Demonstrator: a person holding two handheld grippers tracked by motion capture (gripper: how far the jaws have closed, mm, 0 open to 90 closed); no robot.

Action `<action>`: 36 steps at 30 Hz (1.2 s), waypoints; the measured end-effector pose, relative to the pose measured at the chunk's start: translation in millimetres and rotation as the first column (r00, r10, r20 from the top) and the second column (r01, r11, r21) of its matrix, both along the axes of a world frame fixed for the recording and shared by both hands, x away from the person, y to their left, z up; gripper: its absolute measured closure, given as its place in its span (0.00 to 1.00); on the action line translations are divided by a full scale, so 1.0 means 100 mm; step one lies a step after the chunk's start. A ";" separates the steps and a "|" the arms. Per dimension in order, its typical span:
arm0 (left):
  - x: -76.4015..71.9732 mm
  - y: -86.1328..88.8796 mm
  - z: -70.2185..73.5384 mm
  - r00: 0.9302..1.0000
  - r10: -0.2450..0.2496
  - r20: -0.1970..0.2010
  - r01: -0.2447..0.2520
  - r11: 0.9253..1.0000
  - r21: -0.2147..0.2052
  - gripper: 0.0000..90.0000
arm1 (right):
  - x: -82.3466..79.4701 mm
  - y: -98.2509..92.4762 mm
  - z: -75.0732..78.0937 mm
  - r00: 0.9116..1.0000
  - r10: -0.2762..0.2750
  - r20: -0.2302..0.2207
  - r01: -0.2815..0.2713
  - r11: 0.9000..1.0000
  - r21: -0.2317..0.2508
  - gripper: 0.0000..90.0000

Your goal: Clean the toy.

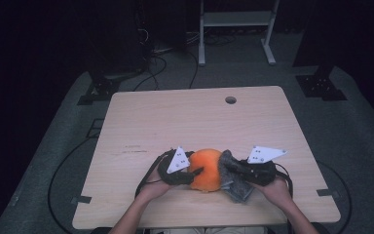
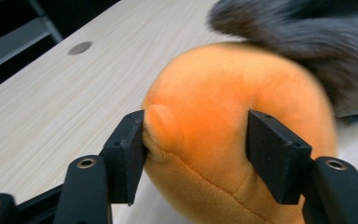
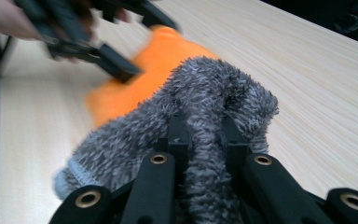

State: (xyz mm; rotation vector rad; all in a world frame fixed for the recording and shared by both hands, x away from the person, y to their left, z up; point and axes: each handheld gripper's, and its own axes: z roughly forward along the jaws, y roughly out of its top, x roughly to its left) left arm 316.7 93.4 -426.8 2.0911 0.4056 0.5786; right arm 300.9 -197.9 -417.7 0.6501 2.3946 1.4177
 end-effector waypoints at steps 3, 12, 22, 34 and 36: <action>-0.02 0.06 0.05 0.999 -0.018 0.040 0.020 0.998 -0.067 0.25 | 0.00 0.08 -0.04 1.000 -0.005 0.016 0.006 0.999 -0.051 0.87; -0.17 -0.20 -0.11 0.981 -0.173 0.087 0.159 0.977 0.142 0.15 | 0.12 -0.02 -0.08 0.997 -0.076 -0.015 0.075 0.996 -0.050 0.87; -0.11 -0.17 -0.11 0.992 -0.122 0.041 0.116 0.986 0.122 0.26 | -0.08 0.27 0.00 0.996 0.021 0.085 -0.012 0.995 -0.096 0.87; 0.05 -0.11 -0.11 0.997 -0.029 -0.074 0.030 0.999 0.014 0.31 | -0.03 0.14 0.00 0.999 0.003 0.052 -0.001 0.999 -0.038 0.87; 0.06 -0.11 -0.11 0.997 -0.029 -0.075 0.030 0.999 0.013 0.31 | -0.04 0.23 -0.02 0.998 0.015 0.058 -0.010 0.997 -0.082 0.87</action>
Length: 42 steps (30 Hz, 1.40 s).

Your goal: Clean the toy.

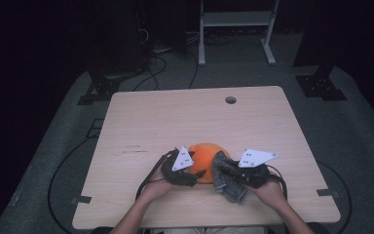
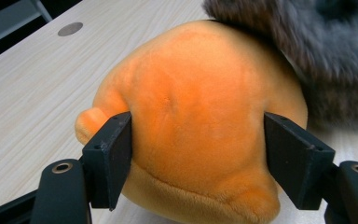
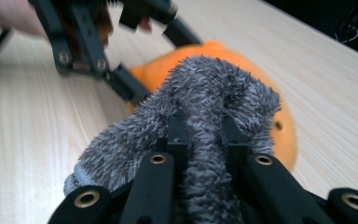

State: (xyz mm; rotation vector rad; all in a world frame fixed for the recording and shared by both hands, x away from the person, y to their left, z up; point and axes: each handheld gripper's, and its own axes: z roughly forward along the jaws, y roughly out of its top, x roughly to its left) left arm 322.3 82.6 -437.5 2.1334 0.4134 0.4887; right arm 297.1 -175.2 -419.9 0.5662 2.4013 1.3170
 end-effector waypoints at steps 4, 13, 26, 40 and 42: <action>0.01 0.01 0.00 1.000 0.002 -0.002 -0.002 1.000 0.001 0.29 | 0.06 -0.06 -0.05 0.999 -0.022 -0.031 0.022 1.000 -0.008 0.87; -0.01 0.07 0.02 0.998 -0.055 -0.022 0.055 0.998 -0.033 0.10 | 0.19 -0.31 -0.15 0.990 -0.106 -0.097 0.104 0.994 -0.026 0.87; -0.11 -0.04 0.15 0.997 -0.076 0.008 0.076 0.997 -0.027 0.42 | -0.01 -0.18 0.13 0.999 -0.032 -0.022 0.033 0.997 0.068 0.87; -0.09 -0.03 0.13 0.994 -0.099 -0.049 0.095 0.993 -0.076 0.34 | 0.03 -0.21 0.06 0.999 -0.035 -0.035 0.036 0.999 0.019 0.87; -0.09 -0.04 0.14 0.995 -0.092 -0.049 0.088 0.993 -0.080 0.36 | 0.01 -0.22 0.08 0.999 -0.038 -0.023 0.038 0.999 0.012 0.88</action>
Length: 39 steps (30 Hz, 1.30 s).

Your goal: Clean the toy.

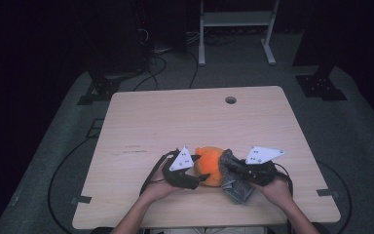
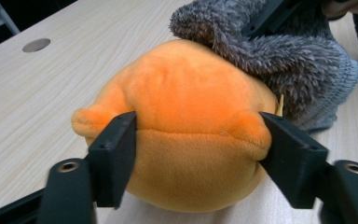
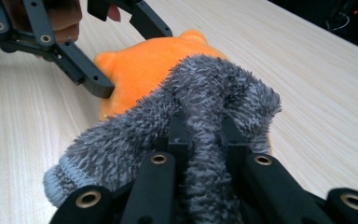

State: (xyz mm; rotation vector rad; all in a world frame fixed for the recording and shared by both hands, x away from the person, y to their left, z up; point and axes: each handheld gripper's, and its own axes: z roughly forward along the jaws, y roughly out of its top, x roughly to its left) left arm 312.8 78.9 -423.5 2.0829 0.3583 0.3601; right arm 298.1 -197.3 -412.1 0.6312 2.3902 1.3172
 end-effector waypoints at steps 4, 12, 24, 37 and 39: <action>-0.01 -0.03 0.02 1.000 -0.001 0.005 0.001 1.000 -0.008 0.38 | -0.12 0.09 0.10 0.997 0.074 0.031 -0.075 0.996 0.052 0.87; 0.04 0.02 0.00 0.999 0.024 -0.026 -0.025 0.999 -0.023 0.39 | -0.09 0.18 0.01 0.997 0.076 0.031 -0.075 0.997 -0.035 0.88; -0.09 -0.09 0.01 0.994 -0.057 0.094 0.054 0.998 0.033 0.41 | -0.09 0.09 0.13 0.996 0.075 0.040 -0.077 0.996 0.042 0.88; -0.07 -0.12 -0.01 0.997 -0.008 0.071 0.008 1.000 0.006 0.32 | -0.09 0.13 0.13 0.997 0.071 0.040 -0.070 0.997 -0.019 0.88; -0.14 -0.15 -0.02 0.988 -0.074 0.133 0.068 0.997 0.043 0.34 | -0.16 0.22 0.26 0.991 0.112 0.069 -0.110 0.993 -0.030 0.88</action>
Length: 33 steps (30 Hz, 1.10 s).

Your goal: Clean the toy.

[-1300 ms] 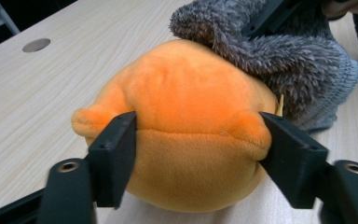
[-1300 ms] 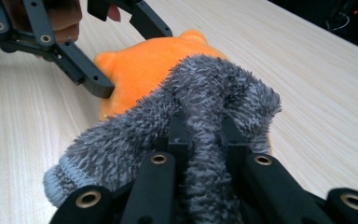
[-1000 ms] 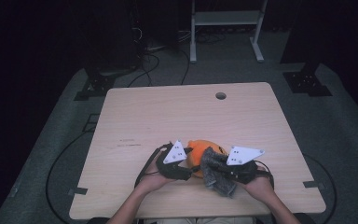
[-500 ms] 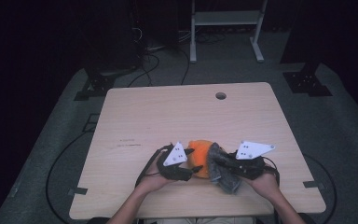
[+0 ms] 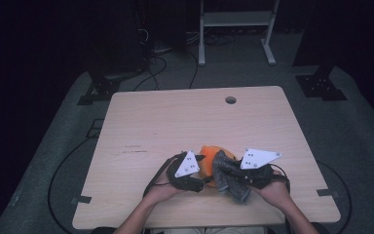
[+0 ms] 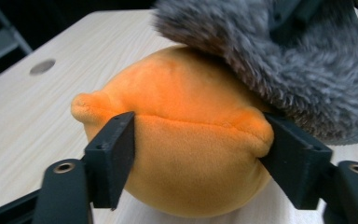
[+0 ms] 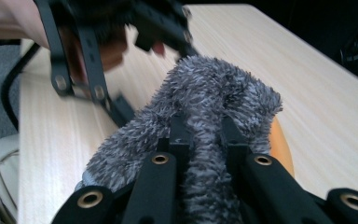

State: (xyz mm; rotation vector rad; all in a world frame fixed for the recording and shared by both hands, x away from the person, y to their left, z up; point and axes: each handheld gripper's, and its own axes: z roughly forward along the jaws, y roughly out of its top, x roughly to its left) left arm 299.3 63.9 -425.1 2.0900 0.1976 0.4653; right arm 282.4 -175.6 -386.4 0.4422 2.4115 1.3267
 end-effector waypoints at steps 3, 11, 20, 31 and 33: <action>-0.07 -0.03 -0.01 0.998 -0.036 0.051 0.034 0.998 0.048 0.36 | 0.00 0.08 0.01 1.000 0.015 0.006 -0.015 0.999 -0.031 0.88; -0.06 -0.02 -0.02 0.998 -0.038 0.043 0.036 0.998 0.057 0.36 | 0.17 -0.18 -0.09 0.996 -0.051 -0.075 0.052 0.999 0.004 0.88; -0.03 0.02 -0.03 0.999 -0.041 0.024 0.039 0.997 0.062 0.37 | 0.18 -0.15 -0.10 0.996 -0.025 -0.087 0.029 0.999 0.039 0.88; 0.00 0.12 0.02 0.999 -0.031 -0.020 0.030 0.998 -0.060 0.26 | 0.21 -0.19 -0.21 0.993 -0.062 -0.097 0.065 0.998 0.027 0.88; -0.02 0.11 0.05 1.000 -0.025 0.002 0.025 0.996 -0.084 0.31 | 0.19 -0.14 -0.21 0.995 -0.043 -0.095 0.046 0.999 0.028 0.88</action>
